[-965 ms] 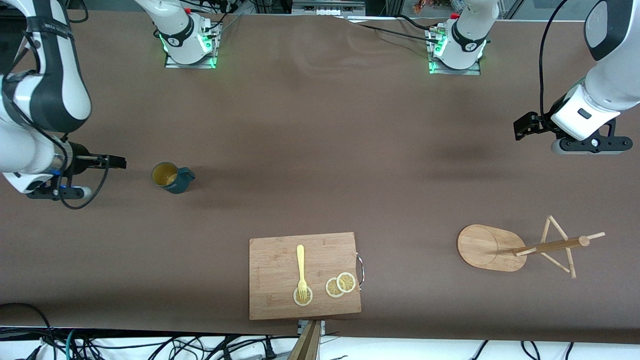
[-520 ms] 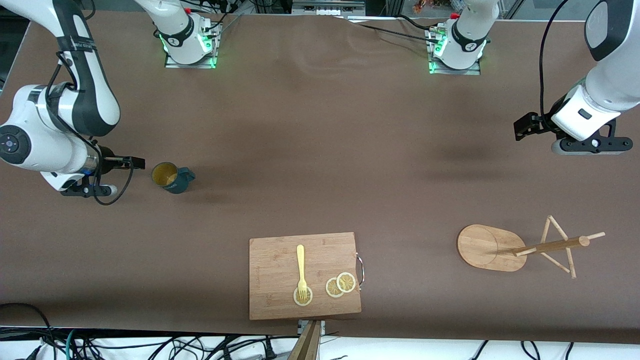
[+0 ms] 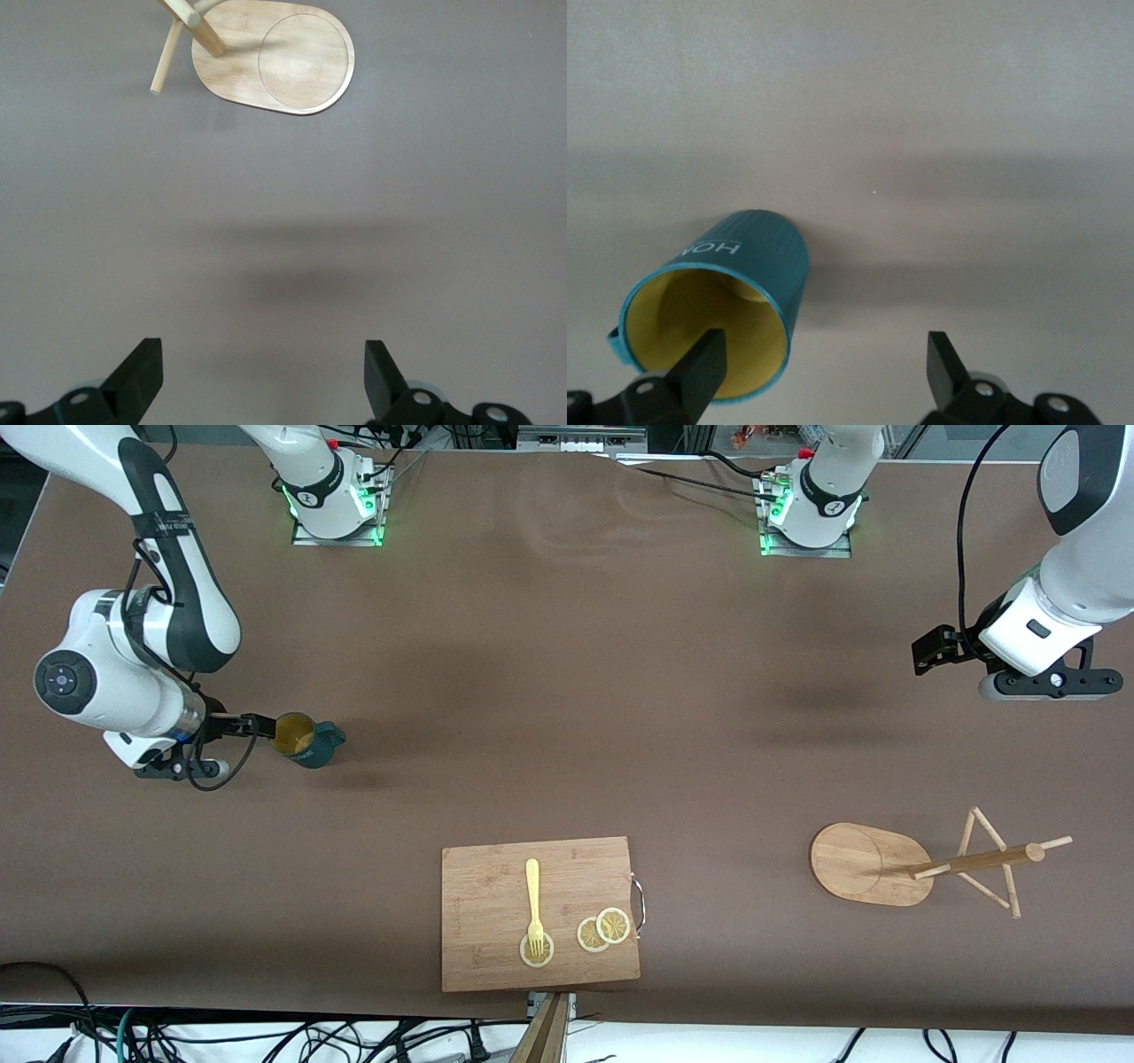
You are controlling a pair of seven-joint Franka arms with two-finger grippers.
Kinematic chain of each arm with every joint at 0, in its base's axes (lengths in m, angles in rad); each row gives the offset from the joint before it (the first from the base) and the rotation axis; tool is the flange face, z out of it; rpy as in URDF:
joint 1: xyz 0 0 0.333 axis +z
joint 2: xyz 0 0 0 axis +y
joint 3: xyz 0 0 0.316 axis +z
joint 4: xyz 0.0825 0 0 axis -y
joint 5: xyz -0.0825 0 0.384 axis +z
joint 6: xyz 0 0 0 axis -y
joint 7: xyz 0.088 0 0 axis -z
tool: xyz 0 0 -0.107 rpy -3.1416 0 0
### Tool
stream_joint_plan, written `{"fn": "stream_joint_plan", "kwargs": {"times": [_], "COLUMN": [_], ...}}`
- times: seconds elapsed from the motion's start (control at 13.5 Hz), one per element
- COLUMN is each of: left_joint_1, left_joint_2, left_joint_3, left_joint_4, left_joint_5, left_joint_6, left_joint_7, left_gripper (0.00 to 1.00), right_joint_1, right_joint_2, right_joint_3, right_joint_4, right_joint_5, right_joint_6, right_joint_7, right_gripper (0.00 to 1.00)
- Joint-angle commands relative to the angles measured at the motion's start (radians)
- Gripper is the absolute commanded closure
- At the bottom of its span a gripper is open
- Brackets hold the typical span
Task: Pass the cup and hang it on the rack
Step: 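Reach the right gripper to the teal mug and grasp its rim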
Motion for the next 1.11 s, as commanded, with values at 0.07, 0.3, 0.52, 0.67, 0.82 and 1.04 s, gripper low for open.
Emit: {"fn": "stream_joint_plan", "kwargs": {"times": [0.07, 0.3, 0.52, 0.67, 0.82, 1.04], "left_joint_1": [0.009, 0.010, 0.010, 0.010, 0.010, 0.010], "left_joint_2": [0.006, 0.006, 0.007, 0.012, 0.015, 0.015], "left_joint_3": [-0.005, -0.005, -0.005, -0.005, -0.005, -0.003], "left_joint_4": [0.008, 0.008, 0.006, 0.005, 0.008, 0.008], "left_joint_5": [-0.003, -0.003, -0.003, -0.003, -0.003, -0.003], "left_joint_6": [0.003, 0.003, 0.004, 0.003, 0.003, 0.003], "left_joint_7": [0.024, 0.024, 0.024, 0.024, 0.023, 0.023], "left_gripper": [0.00, 0.00, 0.00, 0.00, 0.00, 0.00], "right_joint_1": [-0.003, -0.003, -0.003, -0.003, -0.003, -0.003], "right_joint_2": [0.028, 0.039, 0.037, 0.037, 0.035, 0.029], "right_joint_3": [0.010, 0.012, 0.032, 0.035, 0.047, 0.095], "right_joint_4": [-0.038, -0.038, -0.033, -0.028, -0.018, 0.042], "right_joint_5": [0.027, 0.027, 0.027, 0.027, 0.027, 0.027], "right_joint_6": [0.094, 0.107, 0.085, 0.067, 0.062, 0.047], "right_joint_7": [0.007, 0.008, 0.027, 0.044, 0.042, 0.038], "right_gripper": [0.00, 0.44, 0.98, 1.00, 1.00, 1.00]}}
